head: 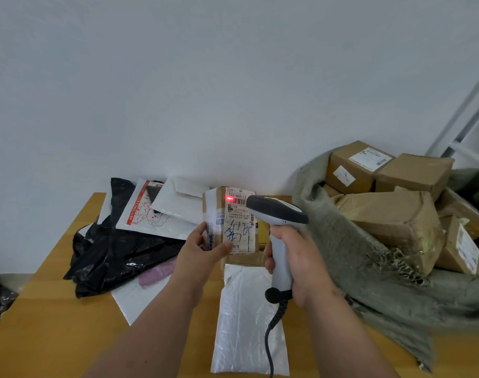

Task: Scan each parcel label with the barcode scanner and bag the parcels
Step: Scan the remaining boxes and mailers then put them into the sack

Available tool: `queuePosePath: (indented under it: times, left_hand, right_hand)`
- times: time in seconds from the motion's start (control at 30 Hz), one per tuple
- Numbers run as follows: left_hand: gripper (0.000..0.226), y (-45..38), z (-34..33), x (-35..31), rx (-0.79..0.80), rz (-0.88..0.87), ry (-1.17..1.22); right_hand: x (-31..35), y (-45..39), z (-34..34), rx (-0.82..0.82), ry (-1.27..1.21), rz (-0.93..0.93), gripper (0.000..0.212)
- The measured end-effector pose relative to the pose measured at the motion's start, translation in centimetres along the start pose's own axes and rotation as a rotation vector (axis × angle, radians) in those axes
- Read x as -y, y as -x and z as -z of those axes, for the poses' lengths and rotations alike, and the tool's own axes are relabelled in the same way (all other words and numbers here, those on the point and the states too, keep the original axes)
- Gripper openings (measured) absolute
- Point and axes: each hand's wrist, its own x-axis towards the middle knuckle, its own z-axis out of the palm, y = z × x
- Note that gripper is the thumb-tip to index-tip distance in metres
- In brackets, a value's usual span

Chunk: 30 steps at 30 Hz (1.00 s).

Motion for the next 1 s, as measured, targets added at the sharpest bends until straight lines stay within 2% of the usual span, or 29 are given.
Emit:
queuePosePath:
  times: [0.53,0.73,1.0]
  left_hand:
    - [0.076,0.1,0.0,-1.5,0.047,-0.089,-0.068]
    - [0.079,0.0,-3.0,-3.0,0.072,-0.186,-0.137]
    - [0.084,1.5,-10.7,-6.9,0.014,-0.457,-0.320]
  right_hand:
    - [-0.6,1.1,-0.5,-0.084,-0.047,0.062,0.016]
    - [-0.4,0.9,1.9,-0.190,-0.045,0.102,0.017]
    - [3.6,1.2,8.1,-0.270,-0.084,0.192,0.013]
